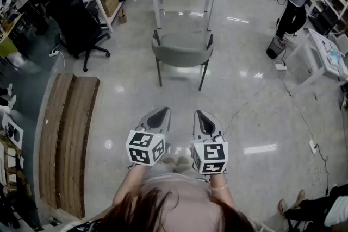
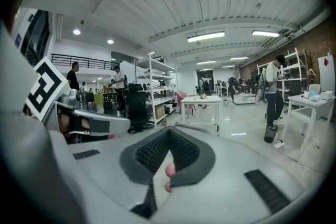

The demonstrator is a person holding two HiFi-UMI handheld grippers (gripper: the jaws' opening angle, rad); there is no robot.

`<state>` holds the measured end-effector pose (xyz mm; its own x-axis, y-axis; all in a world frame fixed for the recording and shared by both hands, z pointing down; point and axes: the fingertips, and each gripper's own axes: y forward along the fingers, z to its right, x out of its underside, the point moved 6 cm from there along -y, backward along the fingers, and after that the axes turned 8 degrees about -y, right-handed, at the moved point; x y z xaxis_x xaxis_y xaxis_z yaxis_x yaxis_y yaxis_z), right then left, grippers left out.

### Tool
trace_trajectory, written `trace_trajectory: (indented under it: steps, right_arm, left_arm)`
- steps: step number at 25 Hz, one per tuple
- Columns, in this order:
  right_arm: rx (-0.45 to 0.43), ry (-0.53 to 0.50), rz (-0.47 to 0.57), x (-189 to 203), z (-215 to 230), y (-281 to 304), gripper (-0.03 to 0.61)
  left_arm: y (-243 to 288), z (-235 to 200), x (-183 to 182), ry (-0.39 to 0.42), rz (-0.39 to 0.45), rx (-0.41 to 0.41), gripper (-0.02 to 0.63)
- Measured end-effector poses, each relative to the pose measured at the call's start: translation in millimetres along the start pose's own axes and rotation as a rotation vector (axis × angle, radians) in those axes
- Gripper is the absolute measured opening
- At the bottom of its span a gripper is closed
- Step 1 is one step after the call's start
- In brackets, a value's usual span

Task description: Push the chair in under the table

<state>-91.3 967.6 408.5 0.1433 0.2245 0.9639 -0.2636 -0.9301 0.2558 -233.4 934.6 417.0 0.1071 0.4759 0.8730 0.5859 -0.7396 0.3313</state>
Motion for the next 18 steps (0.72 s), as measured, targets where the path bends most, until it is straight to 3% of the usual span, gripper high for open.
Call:
trace_trajectory:
  steps: [18]
  right_arm:
    - [-0.039, -0.037, 0.003, 8.2, 45.2, 14.6, 0.021]
  left_arm:
    - [35.5, 16.2, -0.6, 0.005, 0.001, -0.055, 0.009]
